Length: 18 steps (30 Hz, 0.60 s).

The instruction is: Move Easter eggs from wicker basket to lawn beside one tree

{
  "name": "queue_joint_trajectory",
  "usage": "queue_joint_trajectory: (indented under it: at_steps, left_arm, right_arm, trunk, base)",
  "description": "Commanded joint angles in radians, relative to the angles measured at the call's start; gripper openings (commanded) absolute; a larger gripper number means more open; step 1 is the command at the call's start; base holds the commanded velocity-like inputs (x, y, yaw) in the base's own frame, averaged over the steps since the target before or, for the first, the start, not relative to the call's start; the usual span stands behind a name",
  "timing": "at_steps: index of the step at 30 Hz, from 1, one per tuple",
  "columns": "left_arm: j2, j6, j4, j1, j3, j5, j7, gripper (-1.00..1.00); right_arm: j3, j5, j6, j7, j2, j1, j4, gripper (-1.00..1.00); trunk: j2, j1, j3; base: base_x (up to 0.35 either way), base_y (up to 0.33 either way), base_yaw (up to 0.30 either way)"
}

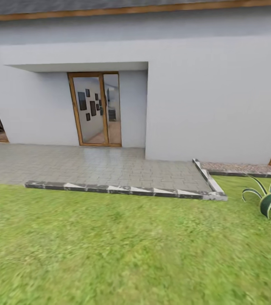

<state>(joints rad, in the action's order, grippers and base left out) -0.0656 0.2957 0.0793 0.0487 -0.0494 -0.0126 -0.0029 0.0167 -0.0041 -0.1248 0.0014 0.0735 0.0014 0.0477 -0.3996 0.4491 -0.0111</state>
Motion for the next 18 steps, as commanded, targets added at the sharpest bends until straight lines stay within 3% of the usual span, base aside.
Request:
queue_joint_trajectory:
  at_steps: [1, 10, 18]
  left_arm:
    - [0.000, 0.003, -0.001, 0.000, -0.004, -0.001, 0.000, 1.00]
    - [0.000, 0.003, -0.001, 0.000, -0.004, -0.001, -0.001, 1.00]
    - [0.000, 0.003, -0.001, 0.000, -0.004, -0.001, -0.001, 1.00]
  right_arm:
    - [0.002, 0.000, -0.003, 0.000, 0.000, 0.000, 0.000, 1.00]
    - [0.002, 0.000, -0.003, 0.000, 0.000, 0.000, 0.000, 1.00]
    - [0.002, 0.000, -0.003, 0.000, 0.001, 0.000, 0.000, 1.00]
  trunk:
    - [0.000, 0.001, 0.000]
    - [0.000, 0.001, 0.000]
    - [0.000, 0.001, 0.000]
  base:
    - [0.338, 0.000, 0.076]
    - [0.338, 0.000, 0.057]
    - [0.338, 0.000, 0.227]
